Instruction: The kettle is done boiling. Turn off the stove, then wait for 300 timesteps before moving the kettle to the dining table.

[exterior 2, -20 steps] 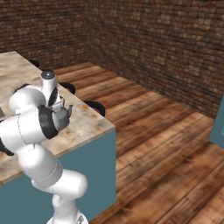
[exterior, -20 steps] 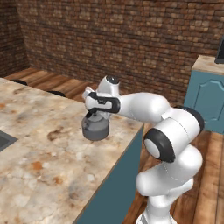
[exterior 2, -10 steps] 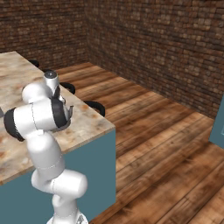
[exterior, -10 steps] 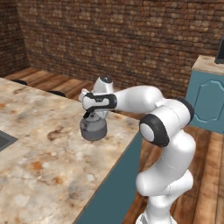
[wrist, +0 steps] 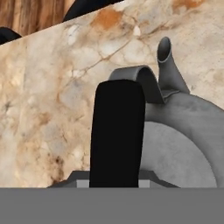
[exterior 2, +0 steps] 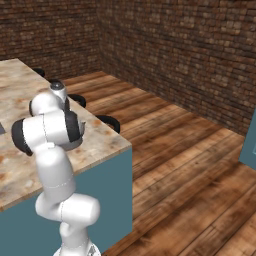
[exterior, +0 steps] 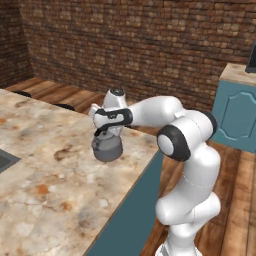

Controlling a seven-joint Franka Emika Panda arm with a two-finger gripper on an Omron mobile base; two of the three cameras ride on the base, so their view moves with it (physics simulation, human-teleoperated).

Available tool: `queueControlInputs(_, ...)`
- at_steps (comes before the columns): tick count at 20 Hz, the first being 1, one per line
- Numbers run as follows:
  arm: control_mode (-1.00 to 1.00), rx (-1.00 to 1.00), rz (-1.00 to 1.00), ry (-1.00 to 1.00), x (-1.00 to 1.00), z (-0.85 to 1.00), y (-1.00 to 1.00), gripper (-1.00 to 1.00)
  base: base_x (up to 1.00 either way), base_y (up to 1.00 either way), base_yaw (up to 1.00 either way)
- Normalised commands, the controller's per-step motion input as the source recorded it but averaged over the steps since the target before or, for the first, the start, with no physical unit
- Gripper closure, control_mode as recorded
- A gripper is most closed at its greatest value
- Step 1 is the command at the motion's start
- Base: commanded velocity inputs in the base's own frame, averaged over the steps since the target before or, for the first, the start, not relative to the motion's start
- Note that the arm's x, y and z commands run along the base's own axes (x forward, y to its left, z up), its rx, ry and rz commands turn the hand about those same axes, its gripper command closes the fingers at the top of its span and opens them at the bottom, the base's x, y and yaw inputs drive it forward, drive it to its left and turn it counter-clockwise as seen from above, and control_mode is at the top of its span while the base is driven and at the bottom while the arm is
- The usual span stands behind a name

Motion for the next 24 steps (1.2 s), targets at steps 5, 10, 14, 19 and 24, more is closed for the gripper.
queueControlInputs(5, -1.0, -0.03, 0.0, 0.0, 0.13, -0.28, 0.0, 1.0, 0.0, 0.0, 0.0)
queueControlInputs(10, -1.0, 0.0, 0.0, 0.0, -0.01, -0.2, 0.0, -1.0, 0.0, 0.0, 0.0)
queueControlInputs(14, -1.0, 0.04, 0.0, -0.02, -0.03, -0.01, -0.12, -1.0, 0.0, 0.0, 0.0)
queueControlInputs(19, -1.0, 0.05, 0.0, -0.01, -0.18, 0.0, -0.34, -1.0, 0.0, 0.0, 0.0)
queueControlInputs(24, -1.0, 0.0, 0.0, 0.0, -0.17, 0.05, -0.3, -1.0, 0.0, 0.0, 0.0)
